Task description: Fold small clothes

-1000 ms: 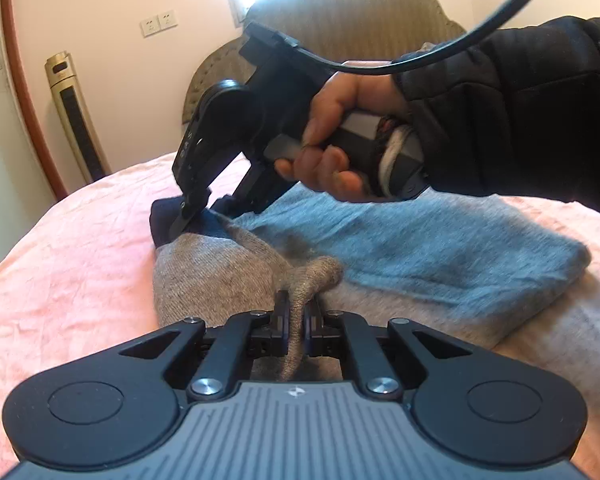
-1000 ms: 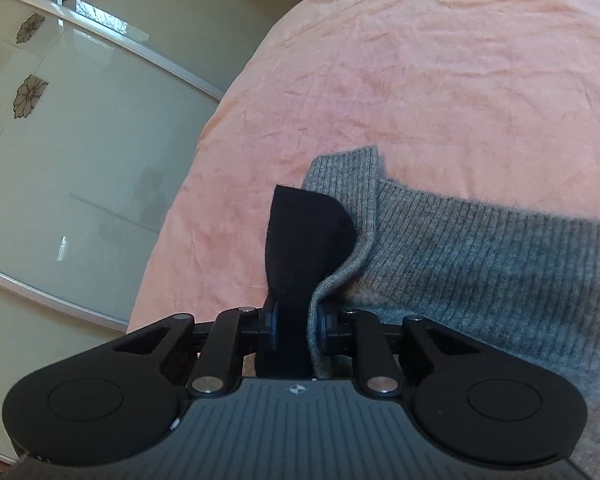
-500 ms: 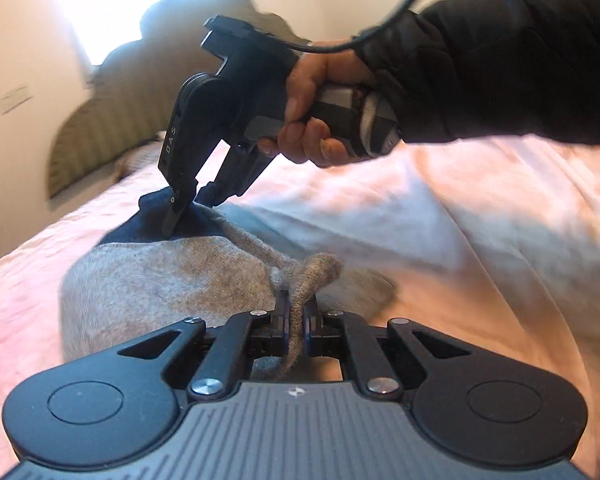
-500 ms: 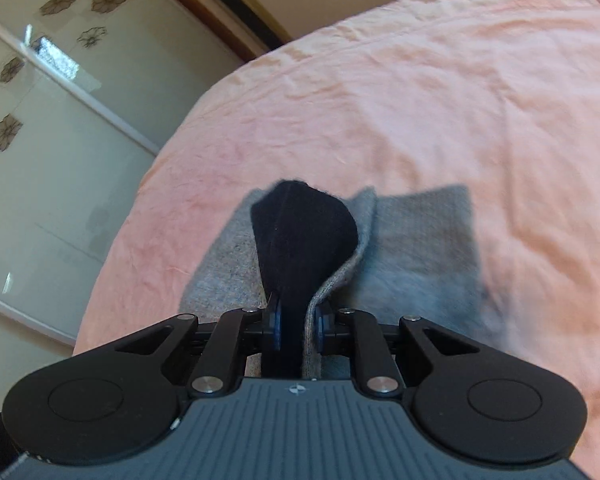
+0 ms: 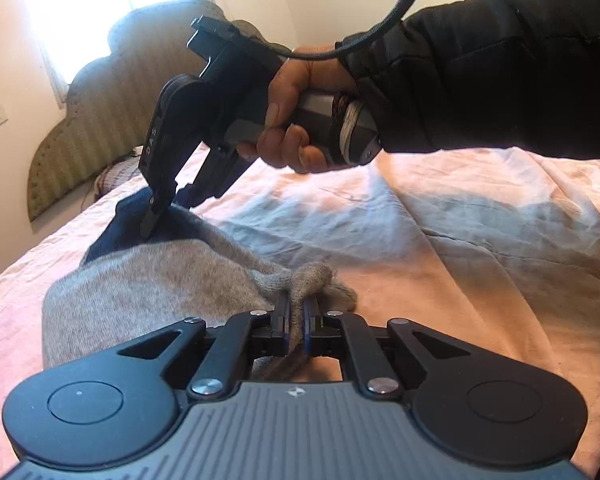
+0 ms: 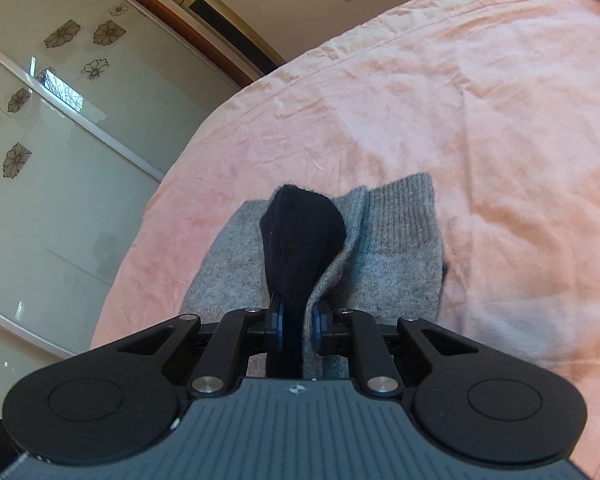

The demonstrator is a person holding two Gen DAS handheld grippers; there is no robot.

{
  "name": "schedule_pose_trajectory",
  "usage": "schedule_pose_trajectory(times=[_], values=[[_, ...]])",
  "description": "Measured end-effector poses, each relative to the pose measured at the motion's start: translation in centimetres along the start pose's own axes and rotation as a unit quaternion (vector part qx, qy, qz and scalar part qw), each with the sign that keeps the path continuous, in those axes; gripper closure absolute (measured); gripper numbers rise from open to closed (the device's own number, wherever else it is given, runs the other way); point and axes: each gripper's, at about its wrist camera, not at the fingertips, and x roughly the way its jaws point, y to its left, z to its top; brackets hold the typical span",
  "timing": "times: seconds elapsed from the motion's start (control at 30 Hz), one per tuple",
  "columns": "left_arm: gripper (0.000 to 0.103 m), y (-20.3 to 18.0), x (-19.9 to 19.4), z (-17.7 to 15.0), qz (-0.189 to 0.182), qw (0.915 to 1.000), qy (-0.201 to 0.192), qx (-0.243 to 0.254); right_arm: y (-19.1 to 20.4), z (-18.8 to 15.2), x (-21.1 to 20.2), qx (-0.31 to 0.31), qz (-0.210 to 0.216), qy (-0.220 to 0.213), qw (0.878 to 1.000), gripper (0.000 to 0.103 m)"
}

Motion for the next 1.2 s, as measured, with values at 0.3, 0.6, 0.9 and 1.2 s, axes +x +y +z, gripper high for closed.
schedule_pose_trajectory(times=[0.3,0.6,0.9,1.2], values=[[0.096,2.2,-1.3,-1.3,-0.085,0.9963,0.001,-0.010,-2.9,-2.5,-1.1,0.067,0.028,-0.047,0.996,0.039],[0.057,18.7,-5.5,-6.1,-0.017,0.9460,0.004,-0.324,-3.8,-2.4,-2.6,0.080,0.006,-0.077,0.994,0.018],[0.033,28.4,4.7,-8.0,-0.123,0.8038,0.048,-0.580,-4.4,-1.5,2.0,0.129,0.023,-0.075,0.989,0.018],[0.078,29.7,6.2,-7.3,-0.119,0.7953,0.049,-0.593,-3.6,-2.0,3.9,0.167,0.042,-0.095,0.980,0.072]])
